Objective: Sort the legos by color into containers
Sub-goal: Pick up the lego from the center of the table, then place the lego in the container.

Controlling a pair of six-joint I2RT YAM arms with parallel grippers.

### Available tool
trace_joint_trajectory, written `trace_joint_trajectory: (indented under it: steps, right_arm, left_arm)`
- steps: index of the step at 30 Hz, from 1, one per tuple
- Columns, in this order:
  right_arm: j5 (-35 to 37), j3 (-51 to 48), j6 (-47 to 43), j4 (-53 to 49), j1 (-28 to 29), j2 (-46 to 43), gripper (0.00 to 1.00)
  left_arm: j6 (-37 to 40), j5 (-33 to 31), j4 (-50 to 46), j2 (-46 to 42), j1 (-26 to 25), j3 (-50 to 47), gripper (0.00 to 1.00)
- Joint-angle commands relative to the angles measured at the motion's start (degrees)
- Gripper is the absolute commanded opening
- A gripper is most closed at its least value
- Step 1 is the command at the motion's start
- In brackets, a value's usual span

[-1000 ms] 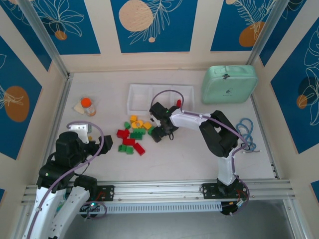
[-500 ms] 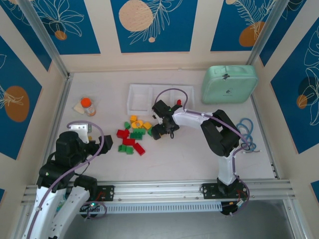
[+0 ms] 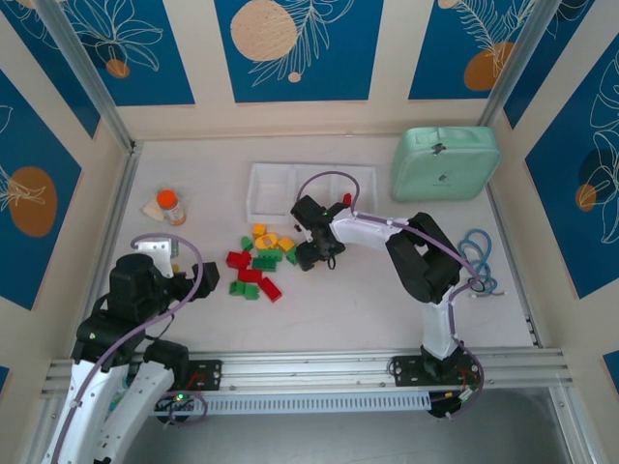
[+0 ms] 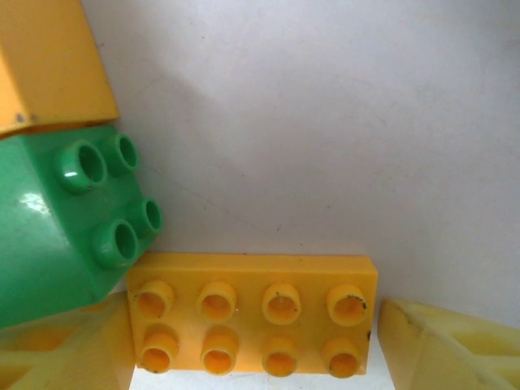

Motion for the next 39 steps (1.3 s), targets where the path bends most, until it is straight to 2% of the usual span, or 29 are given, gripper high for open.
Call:
trace_joint_trajectory:
  steps: [1, 10, 14, 18, 22, 31, 36, 39]
  right_arm:
    - [-6.08, -2.11, -1.84, 3.53, 1.03, 4.16, 0.67]
    - [-5.05, -0.35, -3.46, -1.62, 0.59, -3.94, 0.54]
    - [-3.83, 4.01, -4.98, -5.35, 0.05, -9.26, 0.54]
    - [-3.97, 10.03, -7.94, -7.06, -1.34, -10.33, 0.54]
    - [-4.56, 17.48, -11.91, -7.36, -4.48, -6.2, 0.52]
    - [-6.13, 37.29, -17.28, -12.66, -9.34, 9.88, 0.51]
    - [-5.86, 43.53, -17.15, -14.37, -10.9, 15.26, 0.51]
    - [-6.08, 45.22, -17.01, -15.09, -10.67, 16.48, 0.56]
  left_arm:
    - [0.11, -0.36, 0.32, 0.41, -0.09, 0.11, 0.99]
    - [0.07, -0.56, 0.22, 0.41, -0.09, 0.11, 0.99]
    - [0.07, -0.56, 0.22, 0.4, -0.09, 0.11, 0.99]
    - [0.07, -0.74, 0.23, 0.32, -0.09, 0.2, 1.0]
    - [0.07, -0.78, 0.13, -0.01, -0.09, 0.2, 0.99]
    - [-0.18, -1.52, 0.0, -0.91, -0.09, 0.2, 0.99]
    - [-0.13, -1.57, 0.04, -1.16, -0.09, 0.13, 1.0]
    - [0.06, -1.27, 0.13, -1.0, -0.09, 0.08, 0.99]
